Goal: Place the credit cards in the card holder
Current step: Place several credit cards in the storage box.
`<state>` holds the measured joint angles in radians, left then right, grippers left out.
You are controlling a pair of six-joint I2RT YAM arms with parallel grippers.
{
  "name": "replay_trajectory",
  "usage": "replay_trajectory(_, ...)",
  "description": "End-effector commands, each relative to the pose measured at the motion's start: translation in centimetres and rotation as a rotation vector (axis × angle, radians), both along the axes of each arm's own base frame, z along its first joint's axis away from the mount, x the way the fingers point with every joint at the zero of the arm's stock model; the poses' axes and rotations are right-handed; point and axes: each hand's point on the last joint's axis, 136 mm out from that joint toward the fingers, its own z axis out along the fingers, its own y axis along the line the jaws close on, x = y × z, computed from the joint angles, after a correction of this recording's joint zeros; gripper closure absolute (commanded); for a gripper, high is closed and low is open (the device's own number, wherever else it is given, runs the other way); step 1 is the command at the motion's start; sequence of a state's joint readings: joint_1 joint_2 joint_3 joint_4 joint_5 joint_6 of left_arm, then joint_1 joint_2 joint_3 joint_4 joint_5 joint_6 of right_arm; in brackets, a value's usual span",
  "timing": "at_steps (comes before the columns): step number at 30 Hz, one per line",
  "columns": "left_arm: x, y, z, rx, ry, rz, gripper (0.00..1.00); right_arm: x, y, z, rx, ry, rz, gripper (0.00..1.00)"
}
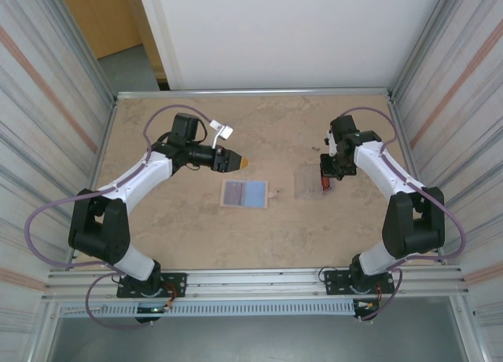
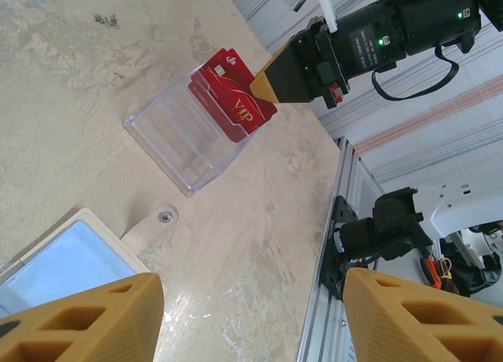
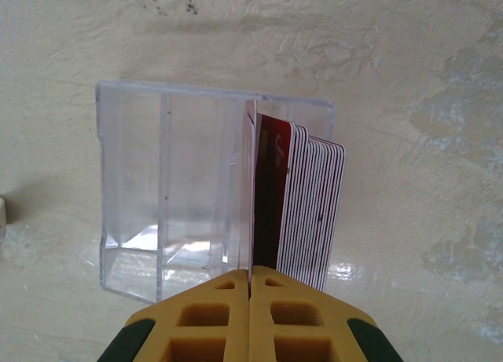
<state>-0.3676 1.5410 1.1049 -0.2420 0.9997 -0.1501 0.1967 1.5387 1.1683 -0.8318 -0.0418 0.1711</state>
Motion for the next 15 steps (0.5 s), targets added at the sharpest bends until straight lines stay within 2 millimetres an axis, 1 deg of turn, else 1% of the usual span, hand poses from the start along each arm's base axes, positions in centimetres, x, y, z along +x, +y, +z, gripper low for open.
replay_trajectory(1,-0.20,0.36,0.25,0.001,-0.026,-0.004,0.38,0.48,-0.33,0.74,-0.032,-0.014,0.005,0.96)
replay_trajectory(7,-0.24,0.43,0.10,0.003,-0.020,-0.002,0.37,0.50,-0.27,0.72,-0.032,-0.012,0.004,0.95)
replay_trajectory(11,-0.25,0.43,0.19,0.002,-0.023,-0.003,0.38,0.43,-0.40,0.76,-0.039,-0.011,0.004,0.93)
replay_trajectory(14,-0.24,0.42,0.08,0.003,-0.021,-0.004,0.38,0.46,-0.40,0.71,-0.037,-0.010,0.007,0.98)
replay_trajectory(15,-0.25,0.43,0.05,0.003,-0.020,-0.003,0.37,0.44,-0.44,0.74,-0.039,-0.009,0.005,0.98)
